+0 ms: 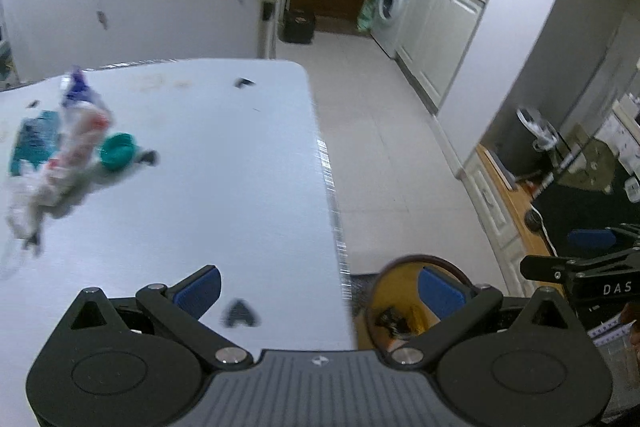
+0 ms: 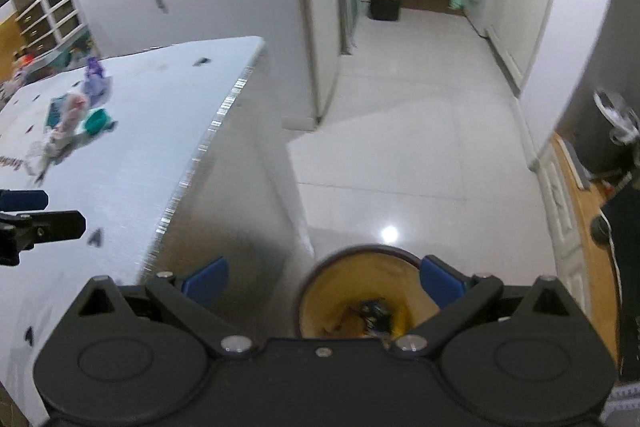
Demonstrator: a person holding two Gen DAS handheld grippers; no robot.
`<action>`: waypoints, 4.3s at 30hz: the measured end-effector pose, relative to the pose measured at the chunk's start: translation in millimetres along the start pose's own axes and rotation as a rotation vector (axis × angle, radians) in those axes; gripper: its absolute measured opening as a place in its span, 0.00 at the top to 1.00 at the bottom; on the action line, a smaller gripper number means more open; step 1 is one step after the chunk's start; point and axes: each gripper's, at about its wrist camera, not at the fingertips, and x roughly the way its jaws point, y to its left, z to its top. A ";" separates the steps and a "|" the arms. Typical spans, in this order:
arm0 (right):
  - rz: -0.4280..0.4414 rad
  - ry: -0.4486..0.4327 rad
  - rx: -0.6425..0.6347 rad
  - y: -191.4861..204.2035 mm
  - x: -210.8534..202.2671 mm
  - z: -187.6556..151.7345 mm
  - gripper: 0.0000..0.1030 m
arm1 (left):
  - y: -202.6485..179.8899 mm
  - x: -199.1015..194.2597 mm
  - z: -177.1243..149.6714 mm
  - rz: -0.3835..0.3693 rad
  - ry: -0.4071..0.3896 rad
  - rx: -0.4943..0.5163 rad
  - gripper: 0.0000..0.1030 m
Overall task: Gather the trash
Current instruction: 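Lift both open tools from the bin and move back toward the table, then grasp the white plastic bag with the left tool while the right tool grasps the teal cap, then carry the white bag and teal cap with both tools over the trash bin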
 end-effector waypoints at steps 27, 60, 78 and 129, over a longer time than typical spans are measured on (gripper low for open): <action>0.124 -0.159 -0.176 215.5 46.4 73.9 0.00 | 205.6 -21.7 36.6 0.064 -0.167 0.078 0.00; 0.121 -0.115 -0.338 306.5 168.3 132.6 0.00 | 283.6 86.6 50.5 0.076 -0.060 0.099 0.45; 0.207 -0.011 -0.395 342.0 217.4 142.8 0.43 | 289.2 67.4 40.2 0.123 0.003 -0.050 0.52; 0.262 -0.079 -0.229 238.9 55.6 41.5 0.52 | 185.5 -47.3 -21.3 0.202 -0.083 -0.122 0.52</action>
